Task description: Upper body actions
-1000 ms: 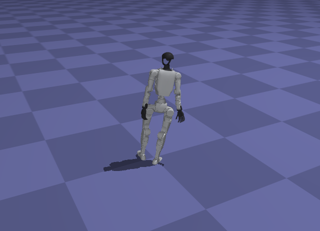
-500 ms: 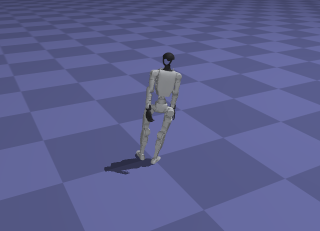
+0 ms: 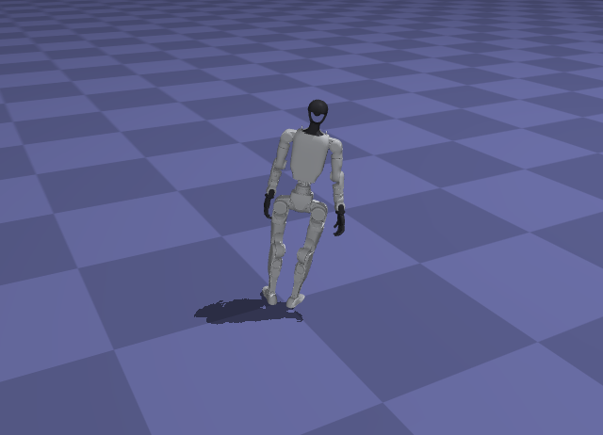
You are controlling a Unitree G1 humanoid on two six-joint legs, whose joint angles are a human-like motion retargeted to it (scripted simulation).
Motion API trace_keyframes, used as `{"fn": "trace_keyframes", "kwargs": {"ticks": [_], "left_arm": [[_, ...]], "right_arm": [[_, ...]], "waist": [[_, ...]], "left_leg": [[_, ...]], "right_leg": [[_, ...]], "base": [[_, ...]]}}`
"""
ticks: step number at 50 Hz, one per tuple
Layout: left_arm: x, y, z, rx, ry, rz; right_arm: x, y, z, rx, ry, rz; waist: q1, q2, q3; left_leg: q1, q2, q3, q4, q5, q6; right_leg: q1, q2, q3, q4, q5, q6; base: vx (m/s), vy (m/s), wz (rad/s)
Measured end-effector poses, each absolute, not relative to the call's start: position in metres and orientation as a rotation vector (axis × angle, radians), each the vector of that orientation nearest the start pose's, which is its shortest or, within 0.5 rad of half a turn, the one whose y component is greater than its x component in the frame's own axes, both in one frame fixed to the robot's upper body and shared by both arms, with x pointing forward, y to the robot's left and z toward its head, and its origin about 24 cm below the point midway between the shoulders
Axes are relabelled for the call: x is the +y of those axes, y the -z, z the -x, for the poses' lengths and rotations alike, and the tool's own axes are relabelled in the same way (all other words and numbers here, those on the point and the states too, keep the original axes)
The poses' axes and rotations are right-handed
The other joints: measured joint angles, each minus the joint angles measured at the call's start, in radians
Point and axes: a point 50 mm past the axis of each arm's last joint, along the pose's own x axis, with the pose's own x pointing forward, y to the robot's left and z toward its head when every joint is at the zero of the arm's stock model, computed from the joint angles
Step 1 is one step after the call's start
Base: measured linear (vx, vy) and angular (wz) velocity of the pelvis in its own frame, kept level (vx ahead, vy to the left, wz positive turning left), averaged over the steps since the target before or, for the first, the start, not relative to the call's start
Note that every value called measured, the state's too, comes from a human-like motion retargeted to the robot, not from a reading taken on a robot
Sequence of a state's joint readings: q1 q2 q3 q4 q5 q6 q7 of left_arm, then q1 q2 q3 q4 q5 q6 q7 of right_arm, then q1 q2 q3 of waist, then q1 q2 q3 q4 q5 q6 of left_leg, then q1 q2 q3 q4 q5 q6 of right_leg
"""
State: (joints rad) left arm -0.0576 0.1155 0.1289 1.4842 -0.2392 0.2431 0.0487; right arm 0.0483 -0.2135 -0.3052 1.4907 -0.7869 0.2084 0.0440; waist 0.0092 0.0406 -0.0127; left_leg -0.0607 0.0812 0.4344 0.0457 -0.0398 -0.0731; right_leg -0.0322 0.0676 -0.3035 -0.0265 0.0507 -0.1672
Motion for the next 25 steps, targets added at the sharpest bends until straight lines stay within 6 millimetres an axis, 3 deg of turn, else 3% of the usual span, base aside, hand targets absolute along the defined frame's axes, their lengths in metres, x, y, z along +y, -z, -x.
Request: {"fn": "trace_keyframes", "kwargs": {"ticks": [13,17,23,25], "left_arm": [[0.186,0.179,-0.021,1.663,-0.23,0.123],[0.186,0.18,-0.016,1.665,-0.238,0.15],[0.179,0.18,-0.007,1.695,-0.267,0.247],[0.177,0.18,-0.002,1.712,-0.269,0.268]], "right_arm": [[-0.232,0.17,0.028,1.837,-0.261,0.565],[-0.23,0.172,0.016,1.799,-0.315,0.61],[-0.237,0.171,-0.019,1.673,-0.333,0.696],[-0.24,0.171,-0.026,1.642,-0.32,0.703]], "waist": [[0.002,0.017,0.025],[0.029,0.014,0.045],[0.082,0.019,0.107],[0.094,0.014,0.115]], "left_leg": [[-0.004,0.0,-0.018,0.033,-0.017,-0.001],[-0.048,0.001,-0.049,0.06,-0.005,0.001],[-0.102,-0.014,-0.081,0.064,0.046,0.011],[-0.122,-0.027,-0.076,0.066,0.037,0.047]], "right_leg": [[-0.007,-0.012,0.024,0.008,0.015,0.006],[-0.012,-0.027,-0.011,0.0,0.022,0.007],[-0.002,-0.048,-0.101,-0.026,0.037,0.005],[0.001,-0.071,-0.152,-0.038,0.039,0.009]], "base": [[-0.03,0.05,-0.1],[-0.19,0.04,0.49],[-0.29,0.02,0.8],[-0.3,0.02,1.43]]}}
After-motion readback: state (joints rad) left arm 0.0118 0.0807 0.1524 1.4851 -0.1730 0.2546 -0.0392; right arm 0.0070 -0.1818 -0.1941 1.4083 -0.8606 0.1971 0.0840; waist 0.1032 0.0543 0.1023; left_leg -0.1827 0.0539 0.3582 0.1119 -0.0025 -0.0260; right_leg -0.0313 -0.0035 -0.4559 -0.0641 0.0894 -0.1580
